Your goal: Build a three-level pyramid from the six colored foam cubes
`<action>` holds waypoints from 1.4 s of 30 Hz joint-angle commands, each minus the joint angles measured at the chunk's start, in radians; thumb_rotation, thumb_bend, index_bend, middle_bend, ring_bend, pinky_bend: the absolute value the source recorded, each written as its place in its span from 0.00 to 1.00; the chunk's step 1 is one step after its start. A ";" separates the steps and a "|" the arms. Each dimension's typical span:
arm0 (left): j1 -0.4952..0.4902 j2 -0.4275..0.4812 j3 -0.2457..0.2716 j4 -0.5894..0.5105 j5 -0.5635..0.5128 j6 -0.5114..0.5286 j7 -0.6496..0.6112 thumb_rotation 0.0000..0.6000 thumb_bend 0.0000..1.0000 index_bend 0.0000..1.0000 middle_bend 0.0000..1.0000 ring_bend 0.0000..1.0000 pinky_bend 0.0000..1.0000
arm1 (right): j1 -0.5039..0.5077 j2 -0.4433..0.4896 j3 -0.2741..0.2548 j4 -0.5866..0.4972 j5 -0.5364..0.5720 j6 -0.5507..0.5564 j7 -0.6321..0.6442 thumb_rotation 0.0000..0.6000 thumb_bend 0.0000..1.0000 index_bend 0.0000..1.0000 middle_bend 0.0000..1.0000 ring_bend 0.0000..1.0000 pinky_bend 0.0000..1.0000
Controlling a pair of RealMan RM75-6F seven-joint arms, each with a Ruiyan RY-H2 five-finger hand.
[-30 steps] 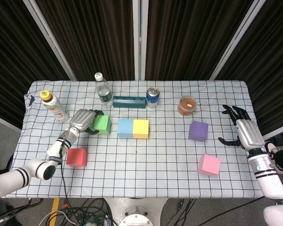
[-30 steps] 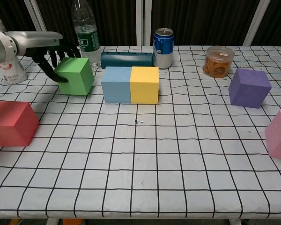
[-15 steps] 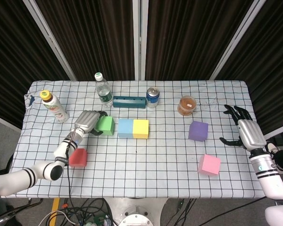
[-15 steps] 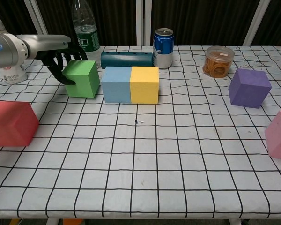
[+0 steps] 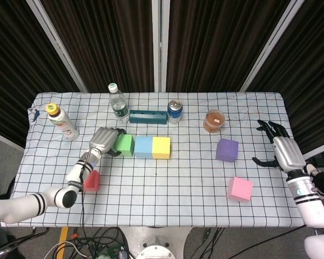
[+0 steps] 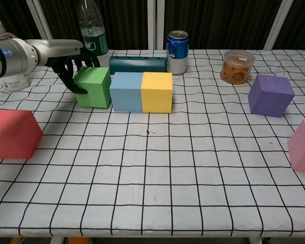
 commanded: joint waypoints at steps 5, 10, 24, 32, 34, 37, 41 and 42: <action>-0.014 -0.008 0.004 -0.003 -0.030 0.004 0.024 1.00 0.23 0.29 0.36 0.35 0.40 | -0.001 0.002 0.001 0.001 0.000 0.000 0.002 1.00 0.10 0.00 0.20 0.00 0.00; -0.022 -0.015 0.006 -0.002 -0.055 0.009 0.040 1.00 0.23 0.29 0.36 0.35 0.40 | -0.003 0.003 0.002 0.003 -0.001 0.000 0.006 1.00 0.10 0.00 0.20 0.00 0.00; -0.036 -0.026 0.015 0.001 -0.090 0.018 0.065 1.00 0.23 0.29 0.34 0.35 0.40 | -0.002 0.002 0.005 0.011 0.001 -0.004 0.011 1.00 0.10 0.00 0.20 0.00 0.00; -0.042 -0.030 0.021 -0.002 -0.102 0.019 0.076 1.00 0.23 0.28 0.33 0.35 0.39 | 0.001 -0.003 0.005 0.019 0.001 -0.012 0.015 1.00 0.10 0.00 0.20 0.00 0.00; -0.045 -0.030 0.023 -0.001 -0.105 0.017 0.080 1.00 0.23 0.27 0.32 0.35 0.39 | 0.001 -0.003 0.006 0.021 0.002 -0.012 0.016 1.00 0.10 0.00 0.20 0.00 0.00; -0.048 -0.031 0.026 -0.001 -0.109 0.014 0.085 1.00 0.23 0.24 0.30 0.35 0.39 | 0.001 -0.004 0.006 0.022 0.002 -0.013 0.018 1.00 0.10 0.00 0.20 0.00 0.00; -0.053 -0.029 0.030 -0.002 -0.117 0.008 0.091 1.00 0.22 0.20 0.27 0.35 0.38 | 0.001 -0.004 0.007 0.023 0.001 -0.013 0.019 1.00 0.10 0.00 0.20 0.00 0.00; -0.054 -0.029 0.031 -0.004 -0.120 0.008 0.093 1.00 0.22 0.19 0.26 0.35 0.38 | 0.001 -0.004 0.007 0.023 0.002 -0.013 0.020 1.00 0.10 0.00 0.20 0.00 0.00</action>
